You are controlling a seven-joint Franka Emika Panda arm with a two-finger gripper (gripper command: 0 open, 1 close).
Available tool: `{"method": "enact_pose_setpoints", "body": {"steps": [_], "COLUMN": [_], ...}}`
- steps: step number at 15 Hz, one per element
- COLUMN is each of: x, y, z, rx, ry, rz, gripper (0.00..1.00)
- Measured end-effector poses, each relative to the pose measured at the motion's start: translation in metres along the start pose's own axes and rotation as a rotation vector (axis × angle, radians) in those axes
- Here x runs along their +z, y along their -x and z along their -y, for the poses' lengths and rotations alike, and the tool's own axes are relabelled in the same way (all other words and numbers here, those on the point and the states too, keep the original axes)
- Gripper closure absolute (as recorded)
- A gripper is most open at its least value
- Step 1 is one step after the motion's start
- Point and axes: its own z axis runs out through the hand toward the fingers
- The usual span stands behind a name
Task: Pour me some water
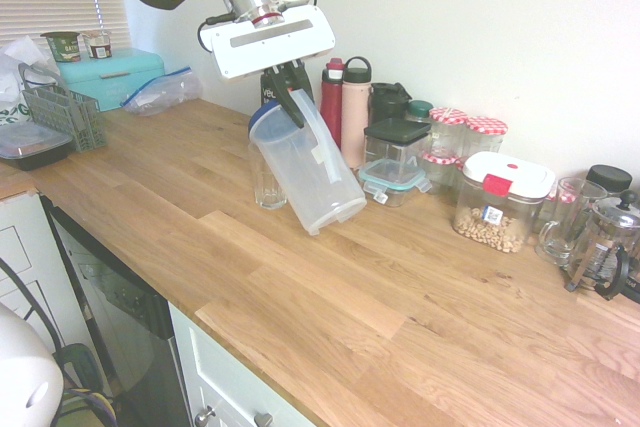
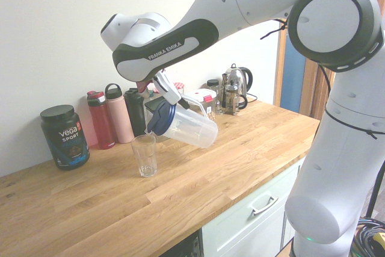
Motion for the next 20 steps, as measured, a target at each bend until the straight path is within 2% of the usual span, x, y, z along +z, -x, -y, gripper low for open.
{"method": "enact_pose_setpoints", "body": {"steps": [10, 13, 16, 20], "x": [-0.016, -0.018, -0.048, -0.065], "y": [-0.021, -0.022, 0.004, 0.084], "z": [0.026, 0.025, 0.005, -0.065], "rx": [-0.037, -0.033, 0.02, 0.177], "ry": [0.16, 0.164, 0.058, -0.16], "rz": [0.018, 0.01, -0.075, -0.155], "gripper": [1.0, 1.0, 1.0, 1.0]}}
